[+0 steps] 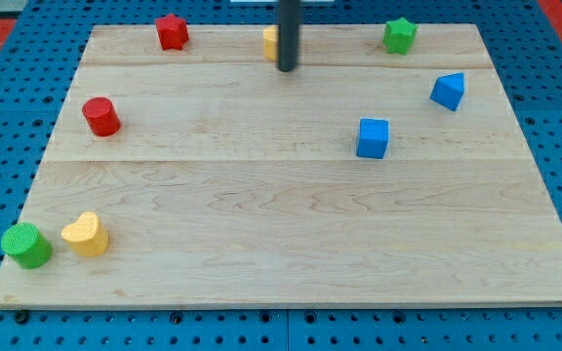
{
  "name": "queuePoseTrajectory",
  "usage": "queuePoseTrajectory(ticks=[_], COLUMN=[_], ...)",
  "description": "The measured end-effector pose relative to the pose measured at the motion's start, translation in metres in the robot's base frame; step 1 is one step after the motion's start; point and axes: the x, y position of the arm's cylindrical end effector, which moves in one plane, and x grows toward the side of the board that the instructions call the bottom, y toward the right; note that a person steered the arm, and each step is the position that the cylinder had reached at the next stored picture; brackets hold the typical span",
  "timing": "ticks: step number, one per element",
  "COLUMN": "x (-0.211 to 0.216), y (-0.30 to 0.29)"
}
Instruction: Push the red star to the left side
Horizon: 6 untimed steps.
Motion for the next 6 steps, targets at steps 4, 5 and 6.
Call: queuePoseTrajectory(ticks=[4, 5, 6], x=[-0.057, -0.064, -0.046], y=[-0.114, -0.110, -0.166])
